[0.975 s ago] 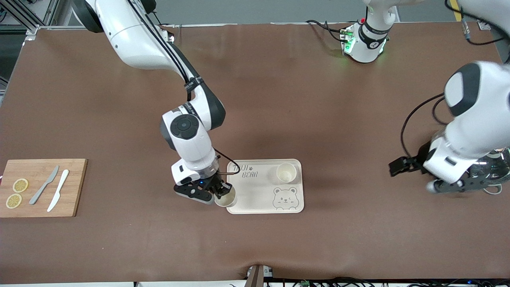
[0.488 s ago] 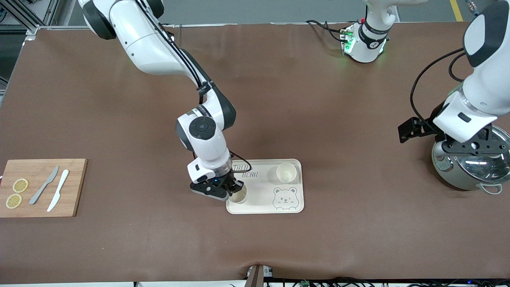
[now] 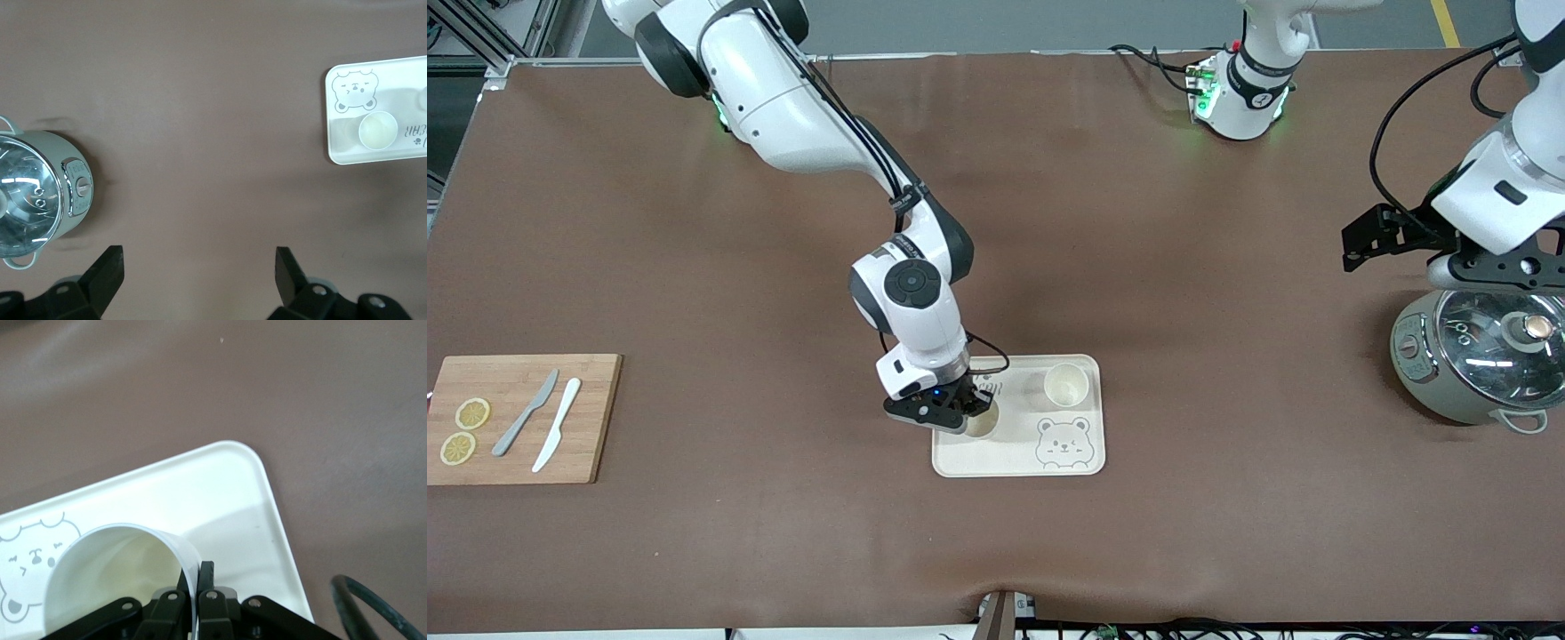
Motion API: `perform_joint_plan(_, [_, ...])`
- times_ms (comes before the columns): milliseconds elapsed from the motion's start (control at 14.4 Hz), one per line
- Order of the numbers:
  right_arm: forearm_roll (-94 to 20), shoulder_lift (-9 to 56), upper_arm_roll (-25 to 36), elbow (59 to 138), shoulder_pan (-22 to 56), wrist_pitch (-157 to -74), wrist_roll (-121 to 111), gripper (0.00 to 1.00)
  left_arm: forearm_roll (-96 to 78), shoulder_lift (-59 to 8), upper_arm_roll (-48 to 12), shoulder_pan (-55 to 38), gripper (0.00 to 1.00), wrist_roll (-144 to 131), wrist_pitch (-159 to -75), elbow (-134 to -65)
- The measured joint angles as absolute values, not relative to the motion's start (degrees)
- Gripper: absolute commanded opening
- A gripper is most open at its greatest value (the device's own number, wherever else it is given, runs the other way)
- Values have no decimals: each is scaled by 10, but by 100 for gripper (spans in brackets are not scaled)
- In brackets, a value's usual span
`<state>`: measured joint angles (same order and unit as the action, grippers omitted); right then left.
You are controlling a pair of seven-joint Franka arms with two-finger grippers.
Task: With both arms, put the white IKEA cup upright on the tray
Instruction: 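Lower the cup onto the tray with the right gripper while the left gripper retracts, then open the right gripper and lift it away from the cup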
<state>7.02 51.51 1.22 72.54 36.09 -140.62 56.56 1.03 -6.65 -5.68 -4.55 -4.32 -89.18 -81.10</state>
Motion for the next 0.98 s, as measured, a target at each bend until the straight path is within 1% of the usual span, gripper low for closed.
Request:
perform_joint_plan(279, [99, 528, 12, 726, 365, -1417, 590, 0, 10, -56, -57, -48, 100, -43, -890, -811])
perform_joint_plan(488, [104, 537, 13, 726, 366, -1431, 596, 0, 10, -44, -57, -47, 100, -27, -869, -811])
perform_joint_plan(557, [104, 537, 13, 726, 366, -1431, 597, 48, 10, -41, -56, -47, 100, -19, -867, -811])
perform_joint_plan(627, [104, 537, 13, 726, 366, -1431, 597, 99, 10, -39, -55, -47, 100, -12, -866, -811])
perform_joint_plan(975, [104, 537, 19, 722, 364, -1432, 598, 100, 10, -39, -53, -46, 100, 2, -863, -814])
